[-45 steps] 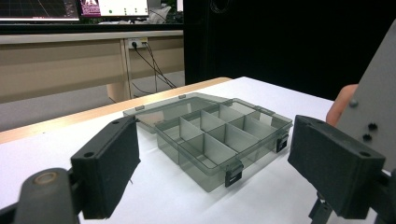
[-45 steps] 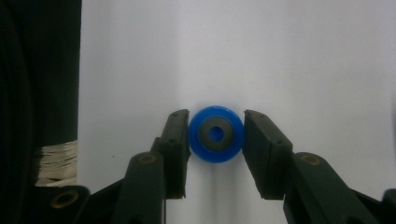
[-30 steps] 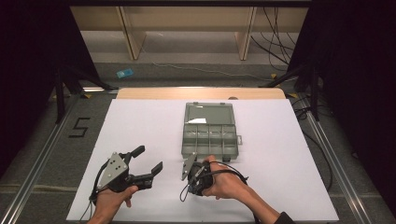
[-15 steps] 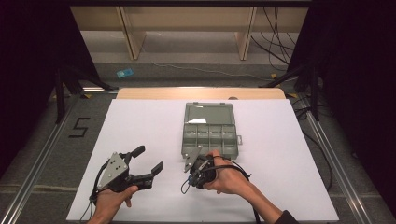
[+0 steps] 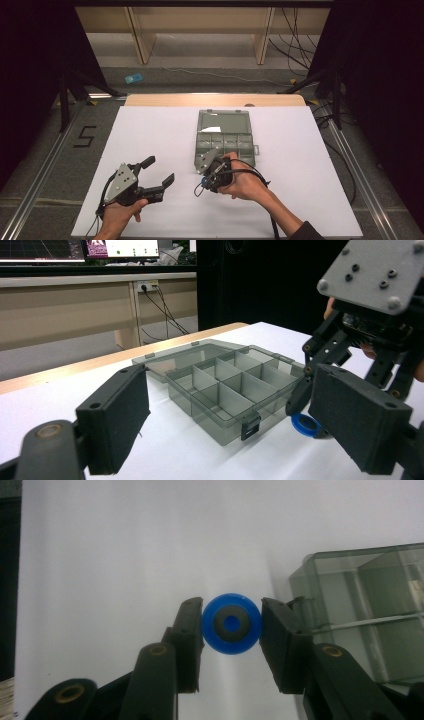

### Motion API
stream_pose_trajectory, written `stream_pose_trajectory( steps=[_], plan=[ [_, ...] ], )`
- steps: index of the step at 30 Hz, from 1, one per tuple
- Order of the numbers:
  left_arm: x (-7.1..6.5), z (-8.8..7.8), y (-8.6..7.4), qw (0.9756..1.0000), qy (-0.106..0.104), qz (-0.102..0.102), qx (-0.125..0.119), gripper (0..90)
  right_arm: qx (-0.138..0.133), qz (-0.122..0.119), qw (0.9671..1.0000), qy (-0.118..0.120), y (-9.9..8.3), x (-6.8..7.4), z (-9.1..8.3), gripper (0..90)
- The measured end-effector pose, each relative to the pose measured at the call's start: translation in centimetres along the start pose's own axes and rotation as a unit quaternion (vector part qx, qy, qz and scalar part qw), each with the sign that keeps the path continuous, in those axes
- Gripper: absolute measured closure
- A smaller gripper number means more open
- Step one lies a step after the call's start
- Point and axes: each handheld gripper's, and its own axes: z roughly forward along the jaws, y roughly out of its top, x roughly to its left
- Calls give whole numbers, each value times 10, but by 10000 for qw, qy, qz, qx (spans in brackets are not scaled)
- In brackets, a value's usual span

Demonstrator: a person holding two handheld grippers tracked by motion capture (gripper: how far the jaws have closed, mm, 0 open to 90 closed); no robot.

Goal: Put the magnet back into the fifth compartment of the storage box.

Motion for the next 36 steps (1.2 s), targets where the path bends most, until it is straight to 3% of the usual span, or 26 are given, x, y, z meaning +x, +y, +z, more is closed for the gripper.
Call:
stream_pose_trajectory(
  steps=[13, 36],
  plan=[
    [0, 0, 0, 10000, -4, 3, 4, 157, -232, 98, 9990, -372, 8, -23, -3, 623],
    [0, 0, 0, 10000, 2, -9, 35, 157, -344, 234, 9974, -596, 19, -52, 5, 623]
  ],
)
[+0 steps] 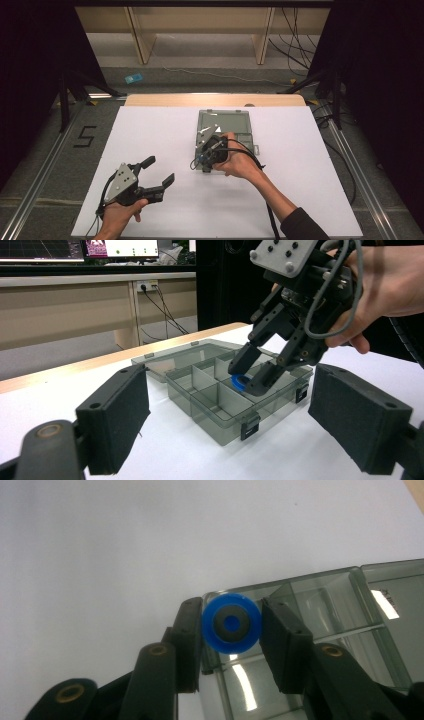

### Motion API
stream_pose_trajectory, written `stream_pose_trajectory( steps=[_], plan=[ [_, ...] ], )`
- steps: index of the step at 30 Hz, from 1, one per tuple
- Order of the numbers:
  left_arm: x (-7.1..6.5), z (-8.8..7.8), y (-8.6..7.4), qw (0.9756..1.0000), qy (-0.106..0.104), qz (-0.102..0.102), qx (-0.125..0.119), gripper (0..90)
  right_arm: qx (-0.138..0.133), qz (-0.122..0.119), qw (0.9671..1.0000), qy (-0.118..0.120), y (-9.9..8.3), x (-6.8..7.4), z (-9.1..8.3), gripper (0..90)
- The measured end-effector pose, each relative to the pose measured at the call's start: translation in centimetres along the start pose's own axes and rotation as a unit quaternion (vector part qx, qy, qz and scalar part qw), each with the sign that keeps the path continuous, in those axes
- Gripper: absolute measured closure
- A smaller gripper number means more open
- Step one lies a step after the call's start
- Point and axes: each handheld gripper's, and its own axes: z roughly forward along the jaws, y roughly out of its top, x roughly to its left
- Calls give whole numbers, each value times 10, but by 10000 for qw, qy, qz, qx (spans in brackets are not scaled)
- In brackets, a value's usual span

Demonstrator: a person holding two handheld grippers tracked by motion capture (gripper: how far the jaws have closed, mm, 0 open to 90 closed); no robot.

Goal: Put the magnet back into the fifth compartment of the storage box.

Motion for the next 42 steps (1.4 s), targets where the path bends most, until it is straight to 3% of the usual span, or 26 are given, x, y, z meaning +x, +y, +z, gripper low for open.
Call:
stream_pose_trajectory(
  steps=[5, 23, 42],
  plan=[
    [0, 0, 0, 10000, 4, 4, -9, 157, -11, 5, 10000, -99, 3, -5, 2, 623],
    [1, 0, 0, 10000, -10, 14, -45, 157, 80, 153, 9998, -124, 1, -18, 19, 623],
    [0, 0, 0, 10000, -8, -1, -41, 157, 171, 216, 9996, -46, -1, -26, 32, 622]
  ],
)
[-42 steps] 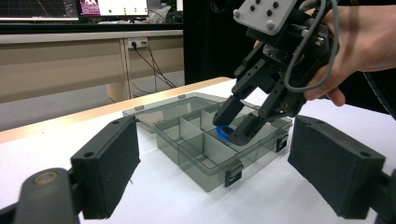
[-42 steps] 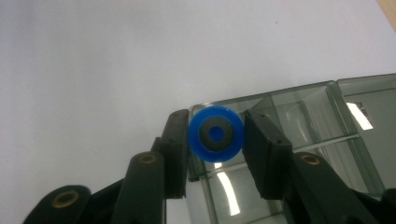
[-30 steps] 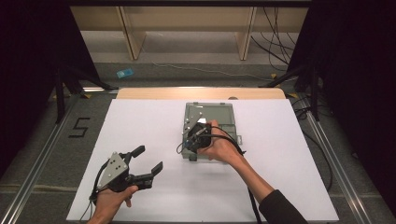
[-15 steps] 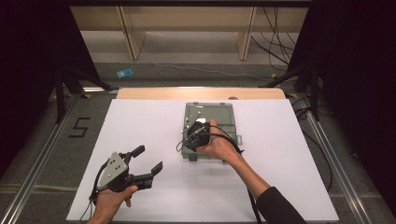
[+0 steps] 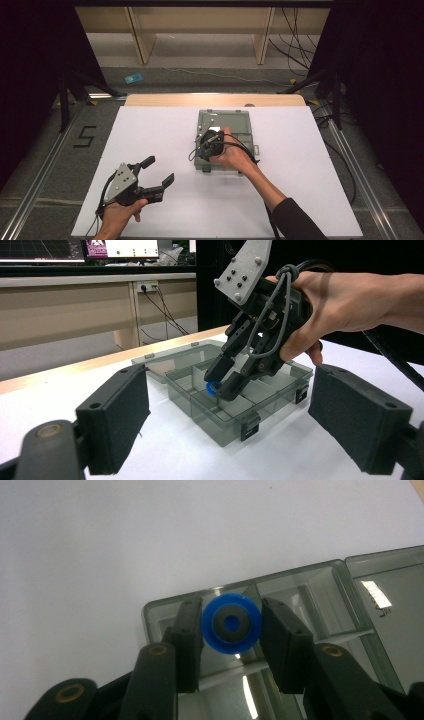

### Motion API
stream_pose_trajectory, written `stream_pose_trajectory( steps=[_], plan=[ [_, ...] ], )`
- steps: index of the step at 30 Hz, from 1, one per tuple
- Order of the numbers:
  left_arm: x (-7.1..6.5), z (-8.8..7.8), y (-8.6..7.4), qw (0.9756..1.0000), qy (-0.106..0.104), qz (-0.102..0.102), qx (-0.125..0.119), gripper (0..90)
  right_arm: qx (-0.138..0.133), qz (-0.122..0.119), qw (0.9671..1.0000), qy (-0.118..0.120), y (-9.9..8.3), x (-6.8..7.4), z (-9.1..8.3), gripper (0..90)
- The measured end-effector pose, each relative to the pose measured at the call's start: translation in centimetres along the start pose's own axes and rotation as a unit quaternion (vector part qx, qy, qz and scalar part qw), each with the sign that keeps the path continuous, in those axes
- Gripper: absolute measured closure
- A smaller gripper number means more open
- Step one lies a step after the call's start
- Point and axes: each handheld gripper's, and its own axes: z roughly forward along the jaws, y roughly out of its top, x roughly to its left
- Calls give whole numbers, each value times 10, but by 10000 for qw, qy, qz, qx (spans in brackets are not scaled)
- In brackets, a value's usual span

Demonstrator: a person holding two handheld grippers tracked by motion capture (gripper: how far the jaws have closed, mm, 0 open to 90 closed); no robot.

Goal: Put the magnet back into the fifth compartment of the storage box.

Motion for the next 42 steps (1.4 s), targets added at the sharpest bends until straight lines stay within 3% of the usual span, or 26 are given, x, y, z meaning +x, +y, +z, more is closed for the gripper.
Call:
stream_pose_trajectory(
  steps=[8, 18, 27, 42],
  plan=[
    [0, 0, 0, 10000, -4, -10, -2, 157, 78, 10, 10000, 22, -1, 0, 5, 603],
    [0, 0, 0, 10000, -9, -10, -9, 157, -170, 236, 9995, -89, 1, -1, 1, 394],
    [0, 0, 0, 10000, -10, 2, -17, 157, -213, 284, 9992, -209, 1, -1, -1, 344],
    [0, 0, 1, 10000, -10, -7, -23, 157, -391, 388, 9983, -187, 3, 0, -12, 290]
  ],
)
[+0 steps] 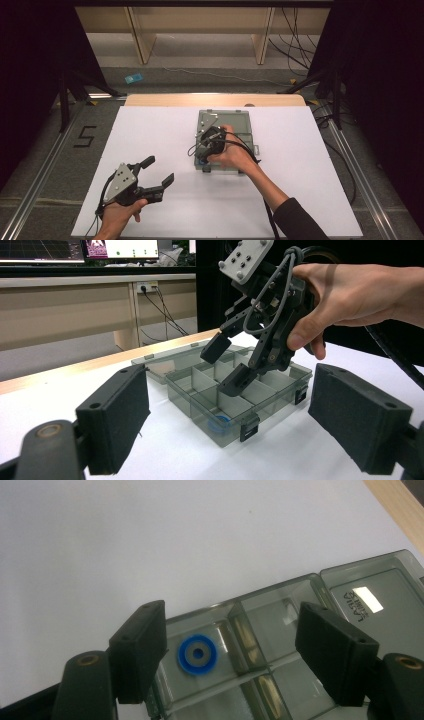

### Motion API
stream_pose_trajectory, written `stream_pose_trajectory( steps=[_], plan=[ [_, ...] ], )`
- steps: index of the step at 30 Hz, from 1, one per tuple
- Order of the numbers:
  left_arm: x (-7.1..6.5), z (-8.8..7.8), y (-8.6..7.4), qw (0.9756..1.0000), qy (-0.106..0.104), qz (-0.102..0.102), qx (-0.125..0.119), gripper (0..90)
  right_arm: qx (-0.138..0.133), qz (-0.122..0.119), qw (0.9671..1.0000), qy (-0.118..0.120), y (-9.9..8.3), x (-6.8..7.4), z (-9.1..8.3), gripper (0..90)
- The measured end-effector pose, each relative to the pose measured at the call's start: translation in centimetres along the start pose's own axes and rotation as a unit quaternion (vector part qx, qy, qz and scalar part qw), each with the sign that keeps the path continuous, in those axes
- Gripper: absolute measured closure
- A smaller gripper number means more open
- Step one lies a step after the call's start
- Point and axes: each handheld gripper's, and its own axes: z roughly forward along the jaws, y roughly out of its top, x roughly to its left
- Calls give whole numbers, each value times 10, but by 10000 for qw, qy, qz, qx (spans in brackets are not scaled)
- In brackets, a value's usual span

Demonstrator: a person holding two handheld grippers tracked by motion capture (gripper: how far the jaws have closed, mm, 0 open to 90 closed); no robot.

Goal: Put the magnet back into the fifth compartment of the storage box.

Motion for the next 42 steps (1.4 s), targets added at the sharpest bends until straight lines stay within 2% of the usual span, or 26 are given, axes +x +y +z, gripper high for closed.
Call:
stream_pose_trajectory(
  steps=[9, 19, 25, 33, 34, 35, 42],
  plan=[
    [-1, 0, 0, 10000, 1, -24, -1, 157, -165, 95, 9998, -45, 0, 1, -9, 276],
    [0, 0, 0, 10000, 2, -15, -7, 157, -342, 96, 9994, -61, 2, 7, -21, 272],
    [0, 0, 0, 10000, 3, -6, -10, 157, -416, -13, 9991, -72, 1, 11, -28, 271],
    [0, 0, 0, 10000, 4, -9, -7, 157, -526, -14, 9985, -124, -1, 15, -35, 266],
    [0, 0, 0, 10000, 4, -8, -7, 157, -488, 46, 9988, -93, 0, 17, -37, 266],
    [0, 0, 0, 10000, 5, -8, -8, 157, -551, -27, 9984, -134, 0, 16, -37, 266],
    [-1, -1, 0, 10000, 9, 7, 25, 157, -633, -47, 9979, -137, -2, 19, -44, 261]
  ],
)
